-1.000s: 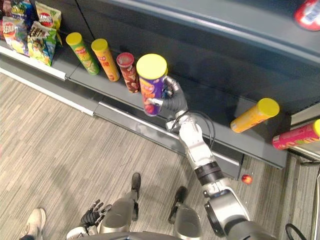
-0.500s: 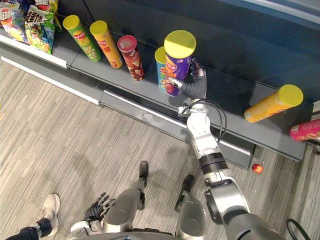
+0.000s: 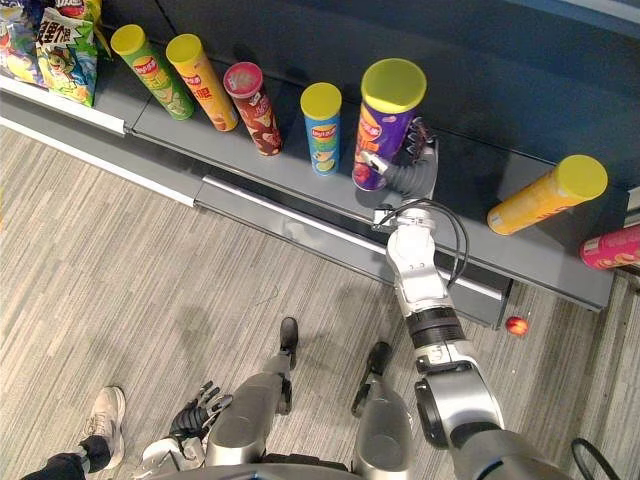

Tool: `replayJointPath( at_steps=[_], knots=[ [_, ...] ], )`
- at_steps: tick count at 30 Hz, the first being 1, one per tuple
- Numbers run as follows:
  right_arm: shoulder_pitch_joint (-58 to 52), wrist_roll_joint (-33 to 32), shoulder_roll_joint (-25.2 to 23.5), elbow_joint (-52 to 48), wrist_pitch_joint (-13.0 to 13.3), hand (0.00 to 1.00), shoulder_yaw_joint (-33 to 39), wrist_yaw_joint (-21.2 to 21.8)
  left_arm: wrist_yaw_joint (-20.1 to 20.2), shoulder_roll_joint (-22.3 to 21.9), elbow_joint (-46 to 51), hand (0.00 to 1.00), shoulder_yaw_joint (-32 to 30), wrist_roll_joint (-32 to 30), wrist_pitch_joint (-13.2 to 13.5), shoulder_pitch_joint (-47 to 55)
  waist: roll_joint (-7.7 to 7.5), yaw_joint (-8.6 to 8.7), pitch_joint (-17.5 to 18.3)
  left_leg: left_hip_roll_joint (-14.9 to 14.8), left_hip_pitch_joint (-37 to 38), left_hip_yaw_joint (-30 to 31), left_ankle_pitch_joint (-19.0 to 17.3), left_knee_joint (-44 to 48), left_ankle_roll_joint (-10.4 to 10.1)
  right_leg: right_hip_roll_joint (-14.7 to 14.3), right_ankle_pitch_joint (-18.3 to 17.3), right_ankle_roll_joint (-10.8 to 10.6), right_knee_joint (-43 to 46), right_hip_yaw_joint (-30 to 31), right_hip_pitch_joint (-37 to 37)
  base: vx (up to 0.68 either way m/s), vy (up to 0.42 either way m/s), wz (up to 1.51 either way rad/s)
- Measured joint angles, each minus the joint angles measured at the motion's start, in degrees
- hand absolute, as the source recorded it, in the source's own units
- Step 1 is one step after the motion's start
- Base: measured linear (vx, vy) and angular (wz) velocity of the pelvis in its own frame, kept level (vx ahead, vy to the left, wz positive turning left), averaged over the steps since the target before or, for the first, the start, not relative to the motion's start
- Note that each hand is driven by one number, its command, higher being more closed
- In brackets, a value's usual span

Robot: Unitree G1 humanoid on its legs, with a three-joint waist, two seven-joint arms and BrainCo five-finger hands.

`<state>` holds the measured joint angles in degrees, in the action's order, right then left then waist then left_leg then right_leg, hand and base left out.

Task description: Put the gum and the chips on the shelf.

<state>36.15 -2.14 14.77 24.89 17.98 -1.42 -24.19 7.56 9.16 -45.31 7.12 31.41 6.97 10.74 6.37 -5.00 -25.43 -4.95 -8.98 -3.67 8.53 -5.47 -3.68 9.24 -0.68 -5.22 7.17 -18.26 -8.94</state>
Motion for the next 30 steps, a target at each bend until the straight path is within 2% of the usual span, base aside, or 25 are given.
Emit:
replayJointPath(
  at_steps=[4, 12, 15, 21, 24, 26, 30],
  knots=[
    [0.00, -0.04, 0.34, 1.29, 0.37, 1.00, 1.83, -1.75, 0.01, 0.20, 0.00, 0.00, 0.35, 0.00, -0.02, -0.50, 0.15, 0.01, -0.07, -0.04, -0.75, -0.43, 0.02, 0.01, 0.02, -0.06, 0.06, -0.05, 0.01, 0.44, -1.11, 0.04, -0.010, -0.06],
    [0.32, -0.18, 1.13, 3.15, 1.25, 1.00, 4.53, -3.94, -0.32, 0.17, -0.07, 0.00, 1.72, 0.15, -0.88, -1.98, 1.66, -0.12, -0.85, 0.03, -1.09, -0.95, 0.05, 0.01, 0.05, -0.01, 0.09, -0.08, 0.12, 1.31, -1.98, 0.04, -0.007, -0.05],
    [1.72, -0.18, 1.28, 5.10, 1.98, 1.00, 5.87, -4.85, -0.38, 0.17, -0.07, 0.00, 2.04, 2.19, -0.88, -2.15, 1.85, -0.11, -0.93, 0.00, -1.87, -0.96, 0.07, 0.02, 0.07, -0.01, 0.08, -0.08, 0.50, 1.44, -3.02, 0.00, 0.000, 0.00],
    [3.97, -0.20, 2.65, 7.75, 2.65, 1.00, 7.15, -6.09, -0.37, -0.02, -0.10, 0.00, 3.37, 2.22, -0.93, -2.99, 3.51, -0.36, -1.71, 0.24, -2.83, -0.91, 0.38, 0.02, 0.22, 0.34, 0.07, -0.09, 1.19, 1.55, -4.36, 0.00, 0.000, 0.00],
    [6.09, -0.18, 3.80, 9.69, 3.79, 1.00, 7.25, -7.61, -0.16, -0.02, -0.47, 0.00, 3.88, 2.23, -1.00, -4.07, 4.35, -0.74, -2.09, 0.34, -4.08, -0.82, 0.82, 0.03, 0.30, 0.57, 0.06, -0.09, 2.04, 1.57, -5.94, 0.01, -0.001, 0.01],
    [6.63, -0.18, 4.97, 10.51, 4.05, 1.00, 7.69, -8.21, -0.14, -0.24, -0.46, 0.00, 4.62, 2.25, -1.02, -4.43, 5.15, -1.51, -2.43, 0.49, -4.16, -0.82, 0.92, 0.03, 0.31, 0.76, 0.05, -0.10, 2.37, 1.66, -6.25, 0.00, 0.000, 0.00],
    [8.37, -0.16, 5.52, 13.17, 4.65, 1.00, 7.65, -9.44, 0.05, -0.20, -0.49, 0.00, 5.08, 2.28, -0.94, -4.73, 5.55, -1.76, -2.58, 0.56, -5.13, -0.55, 1.33, 0.03, 0.35, 0.91, 0.04, -0.09, 3.00, 1.56, -7.43, 0.01, -0.007, 0.02]
  ],
)
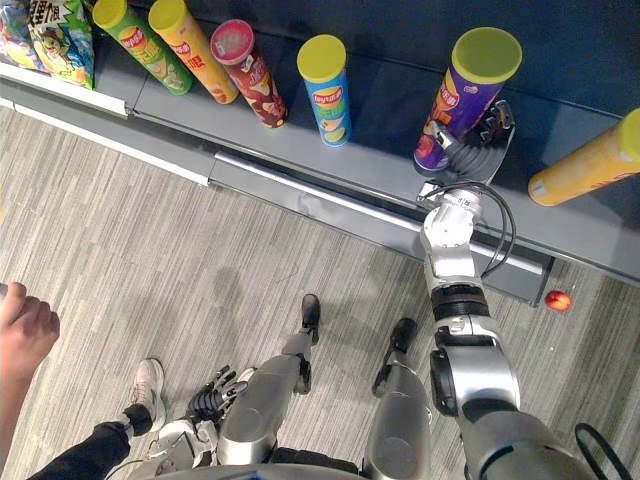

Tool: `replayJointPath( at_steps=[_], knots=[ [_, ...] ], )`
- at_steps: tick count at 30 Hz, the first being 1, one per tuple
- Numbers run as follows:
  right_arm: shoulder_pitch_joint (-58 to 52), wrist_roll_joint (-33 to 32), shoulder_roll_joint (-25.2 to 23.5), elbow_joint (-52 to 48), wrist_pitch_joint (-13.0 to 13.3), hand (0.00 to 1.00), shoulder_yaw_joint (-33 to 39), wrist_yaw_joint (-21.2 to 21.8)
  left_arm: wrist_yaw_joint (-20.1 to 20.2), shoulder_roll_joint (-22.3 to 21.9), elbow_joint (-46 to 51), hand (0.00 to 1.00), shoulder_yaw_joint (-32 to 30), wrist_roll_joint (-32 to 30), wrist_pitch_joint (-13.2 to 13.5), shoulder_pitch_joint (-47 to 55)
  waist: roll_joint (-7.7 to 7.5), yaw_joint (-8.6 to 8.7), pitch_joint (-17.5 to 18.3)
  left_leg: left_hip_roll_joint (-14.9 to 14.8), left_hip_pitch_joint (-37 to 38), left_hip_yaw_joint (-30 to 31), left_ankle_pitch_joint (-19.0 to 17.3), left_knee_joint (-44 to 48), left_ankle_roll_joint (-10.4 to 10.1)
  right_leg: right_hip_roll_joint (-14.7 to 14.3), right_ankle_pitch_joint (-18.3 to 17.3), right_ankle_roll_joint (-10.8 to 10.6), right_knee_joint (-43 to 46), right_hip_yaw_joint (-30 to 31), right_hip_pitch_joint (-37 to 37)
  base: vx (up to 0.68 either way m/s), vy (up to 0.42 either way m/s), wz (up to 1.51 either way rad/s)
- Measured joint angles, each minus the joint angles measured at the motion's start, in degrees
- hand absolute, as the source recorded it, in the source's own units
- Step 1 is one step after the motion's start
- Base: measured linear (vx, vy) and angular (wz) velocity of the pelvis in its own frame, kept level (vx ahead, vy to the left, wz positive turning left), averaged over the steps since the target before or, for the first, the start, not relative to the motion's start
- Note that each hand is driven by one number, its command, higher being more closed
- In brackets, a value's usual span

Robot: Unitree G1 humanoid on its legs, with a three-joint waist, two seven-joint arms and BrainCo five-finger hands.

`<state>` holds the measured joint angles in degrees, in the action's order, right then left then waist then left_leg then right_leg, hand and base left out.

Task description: Put the gum and the chips on the shelf.

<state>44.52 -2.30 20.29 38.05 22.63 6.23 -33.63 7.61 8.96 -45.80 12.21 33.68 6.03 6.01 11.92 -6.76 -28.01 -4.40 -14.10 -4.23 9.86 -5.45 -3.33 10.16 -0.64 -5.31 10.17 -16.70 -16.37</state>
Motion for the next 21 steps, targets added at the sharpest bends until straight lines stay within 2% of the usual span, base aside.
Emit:
replayJointPath(
  at_steps=[5, 8, 21],
  knots=[
    [1.13, 0.03, 0.41, 2.26, 0.31, 1.00, -0.05, -0.51, 0.02, 0.14, 0.00, 0.00, 0.53, 0.04, 0.02, -0.26, 0.20, -0.46, 0.00, 0.10, -0.75, 0.14, 0.35, 0.00, 0.13, 0.19, 0.00, 0.01, 0.56, -0.04, -0.99, 0.00, -0.003, 0.01],
    [1.59, 0.03, 1.91, 3.42, 0.58, 1.00, -0.08, -1.02, 0.04, 0.22, -0.01, 0.00, 1.02, 0.08, 0.01, -0.82, 0.37, -1.31, 0.12, 0.31, -1.31, 0.28, 0.51, 0.00, 0.14, 0.43, 0.00, 0.00, 0.84, -0.04, -1.67, 0.01, -0.011, 0.00],
    [4.34, 0.04, 4.10, 8.14, 0.99, 1.00, -1.00, -2.65, -0.58, 0.35, -0.05, 0.00, 2.21, 3.95, 0.12, -1.26, 0.53, -2.20, 0.22, 1.02, -3.23, 0.36, 0.80, 0.01, 0.41, 1.16, 0.18, -0.27, 0.83, -0.14, -3.47, 0.04, -0.017, 0.02]
  ],
)
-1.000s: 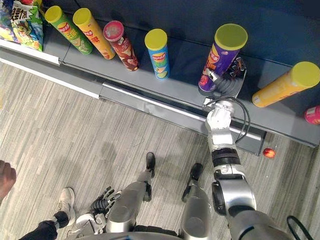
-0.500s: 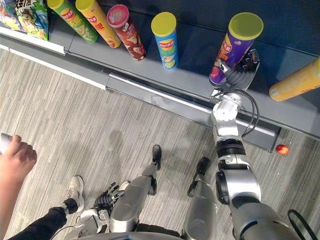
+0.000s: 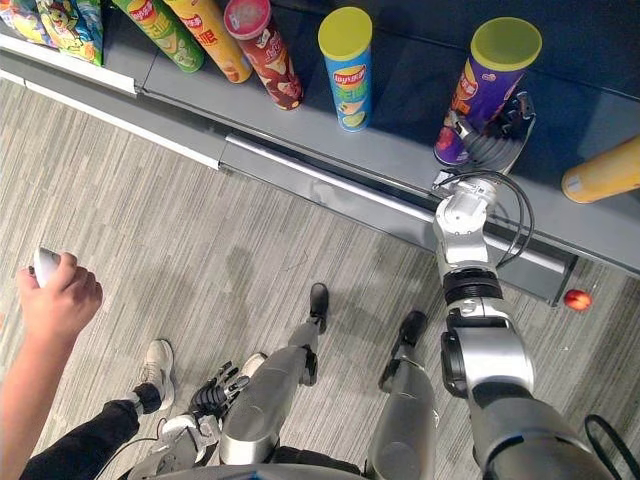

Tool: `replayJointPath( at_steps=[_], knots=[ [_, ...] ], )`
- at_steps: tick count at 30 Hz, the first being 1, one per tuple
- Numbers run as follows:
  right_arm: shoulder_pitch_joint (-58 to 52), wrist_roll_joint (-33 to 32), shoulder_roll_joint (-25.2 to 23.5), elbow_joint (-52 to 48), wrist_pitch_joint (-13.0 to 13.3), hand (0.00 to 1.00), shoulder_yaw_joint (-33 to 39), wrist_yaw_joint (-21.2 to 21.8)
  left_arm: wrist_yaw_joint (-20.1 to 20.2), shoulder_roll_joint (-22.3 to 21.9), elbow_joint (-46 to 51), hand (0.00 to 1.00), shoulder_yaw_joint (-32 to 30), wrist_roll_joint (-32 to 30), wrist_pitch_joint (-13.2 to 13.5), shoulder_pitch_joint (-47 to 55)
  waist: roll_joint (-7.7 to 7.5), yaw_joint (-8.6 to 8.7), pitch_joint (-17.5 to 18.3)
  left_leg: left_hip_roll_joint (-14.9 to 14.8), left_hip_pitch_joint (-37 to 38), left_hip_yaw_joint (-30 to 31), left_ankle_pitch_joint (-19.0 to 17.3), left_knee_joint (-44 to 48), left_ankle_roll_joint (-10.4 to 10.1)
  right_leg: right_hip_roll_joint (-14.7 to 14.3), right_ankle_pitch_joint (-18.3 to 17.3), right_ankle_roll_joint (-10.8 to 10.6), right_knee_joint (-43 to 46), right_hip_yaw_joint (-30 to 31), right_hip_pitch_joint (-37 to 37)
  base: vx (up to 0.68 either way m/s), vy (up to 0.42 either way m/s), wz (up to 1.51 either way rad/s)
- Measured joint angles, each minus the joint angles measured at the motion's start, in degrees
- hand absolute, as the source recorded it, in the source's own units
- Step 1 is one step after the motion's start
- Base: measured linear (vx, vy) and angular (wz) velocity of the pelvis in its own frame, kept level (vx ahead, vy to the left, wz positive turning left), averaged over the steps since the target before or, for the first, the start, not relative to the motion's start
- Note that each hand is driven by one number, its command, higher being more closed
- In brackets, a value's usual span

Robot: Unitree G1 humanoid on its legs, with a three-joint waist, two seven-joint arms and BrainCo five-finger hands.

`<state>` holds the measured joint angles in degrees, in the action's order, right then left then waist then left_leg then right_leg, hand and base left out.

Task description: Put the gum and the chips on the shelf.

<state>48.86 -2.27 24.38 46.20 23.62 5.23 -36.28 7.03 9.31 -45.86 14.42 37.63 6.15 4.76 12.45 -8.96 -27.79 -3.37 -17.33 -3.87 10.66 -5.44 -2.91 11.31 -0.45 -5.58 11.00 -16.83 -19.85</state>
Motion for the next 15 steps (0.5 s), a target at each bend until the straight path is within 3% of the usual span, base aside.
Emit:
replayJointPath(
  at_steps=[15],
  knots=[
    [1.53, 0.00, 2.72, 2.42, 0.56, 1.00, -1.12, -1.09, -0.02, -0.15, 0.07, 0.00, 3.20, 0.41, 0.50, -1.16, 1.73, -2.22, 1.21, 0.64, -1.31, 0.21, 0.15, 0.01, 0.10, 0.68, -0.01, -0.07, 0.48, 0.04, -1.57, 0.02, -0.011, 0.01]
  ],
)
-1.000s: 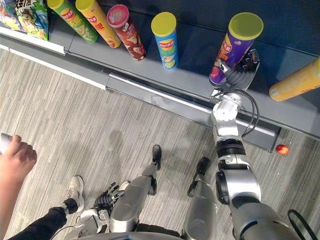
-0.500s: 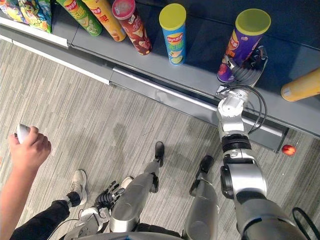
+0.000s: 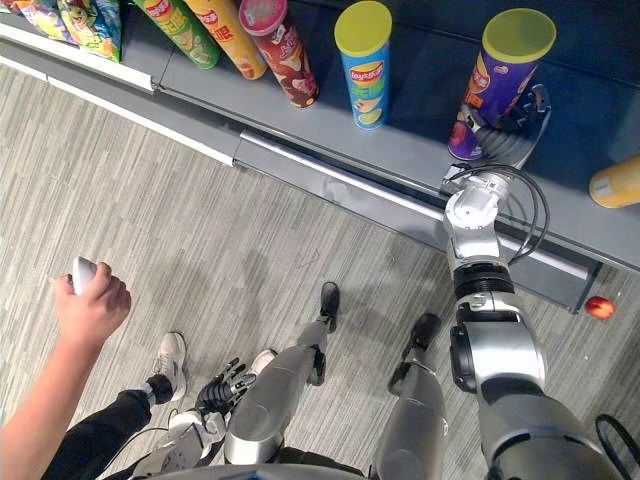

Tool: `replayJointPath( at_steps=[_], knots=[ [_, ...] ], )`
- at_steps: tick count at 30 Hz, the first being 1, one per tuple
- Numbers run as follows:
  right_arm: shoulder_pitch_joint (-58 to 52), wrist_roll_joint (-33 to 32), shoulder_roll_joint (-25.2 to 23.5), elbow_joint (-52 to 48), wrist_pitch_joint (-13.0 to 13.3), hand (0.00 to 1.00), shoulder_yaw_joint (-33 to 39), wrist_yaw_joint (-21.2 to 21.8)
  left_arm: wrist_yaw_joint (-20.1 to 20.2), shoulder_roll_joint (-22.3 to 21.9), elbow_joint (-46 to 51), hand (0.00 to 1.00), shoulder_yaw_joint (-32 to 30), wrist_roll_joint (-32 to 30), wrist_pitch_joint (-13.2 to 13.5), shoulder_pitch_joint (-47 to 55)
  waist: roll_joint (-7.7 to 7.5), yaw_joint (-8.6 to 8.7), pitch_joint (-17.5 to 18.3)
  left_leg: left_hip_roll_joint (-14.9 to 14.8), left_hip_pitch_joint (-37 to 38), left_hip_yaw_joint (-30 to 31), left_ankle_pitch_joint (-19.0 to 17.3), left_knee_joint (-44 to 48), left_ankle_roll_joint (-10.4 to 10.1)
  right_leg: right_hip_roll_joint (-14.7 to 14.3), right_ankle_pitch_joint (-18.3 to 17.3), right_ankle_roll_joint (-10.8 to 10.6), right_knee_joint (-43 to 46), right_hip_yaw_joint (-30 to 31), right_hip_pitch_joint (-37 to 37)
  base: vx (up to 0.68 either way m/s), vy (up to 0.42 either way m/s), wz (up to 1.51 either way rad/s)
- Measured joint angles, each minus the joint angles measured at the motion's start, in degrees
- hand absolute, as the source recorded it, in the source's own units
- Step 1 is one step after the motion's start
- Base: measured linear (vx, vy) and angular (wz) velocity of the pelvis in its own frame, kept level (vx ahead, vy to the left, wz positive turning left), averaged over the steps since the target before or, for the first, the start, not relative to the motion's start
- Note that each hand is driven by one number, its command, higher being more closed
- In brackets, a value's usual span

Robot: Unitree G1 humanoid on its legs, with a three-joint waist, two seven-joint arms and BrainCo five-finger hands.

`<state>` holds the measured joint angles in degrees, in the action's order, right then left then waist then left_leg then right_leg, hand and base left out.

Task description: Put the gum and the chips on the shelf.

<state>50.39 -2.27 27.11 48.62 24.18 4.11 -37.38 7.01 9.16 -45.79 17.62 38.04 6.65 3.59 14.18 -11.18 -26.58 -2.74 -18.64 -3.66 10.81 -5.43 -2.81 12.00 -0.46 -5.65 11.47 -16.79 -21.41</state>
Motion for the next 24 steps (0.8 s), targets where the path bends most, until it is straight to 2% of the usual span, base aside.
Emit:
replayJointPath(
  at_steps=[9, 10, 24],
  knots=[
    [-0.05, -0.03, 0.01, 1.54, 1.52, 1.00, -0.02, 0.08, 0.00, 0.00, -0.04, 0.00, 0.08, -0.01, 0.30, 0.00, 0.25, 0.06, 0.18, 0.10, 0.04, -0.15, 0.04, 0.00, 0.06, 0.17, -0.06, -0.09, 0.40, 0.20, -0.23, 0.00, 0.000, 0.00],
    [-0.14, -0.03, 0.01, 1.54, 1.55, 0.00, -0.02, 0.12, 0.00, 0.00, -0.04, 0.00, 0.08, -0.01, 0.30, 0.00, 0.25, 0.07, 0.18, 0.10, 0.07, -0.21, 0.04, 0.00, 0.06, 0.17, -0.06, -0.09, 0.40, 0.26, -0.23, 0.00, 0.000, 0.00],
    [-4.86, -0.12, -1.32, 1.74, 1.35, 0.00, -0.03, 0.45, 0.03, 0.02, -0.06, 0.00, 0.02, -0.06, 0.36, 0.02, 0.24, 0.76, 0.18, -0.24, 1.97, -1.01, -0.14, -0.01, -0.15, -0.30, 0.05, -0.19, -0.77, 1.02, 1.56, 0.02, -0.016, -0.03]
  ],
)
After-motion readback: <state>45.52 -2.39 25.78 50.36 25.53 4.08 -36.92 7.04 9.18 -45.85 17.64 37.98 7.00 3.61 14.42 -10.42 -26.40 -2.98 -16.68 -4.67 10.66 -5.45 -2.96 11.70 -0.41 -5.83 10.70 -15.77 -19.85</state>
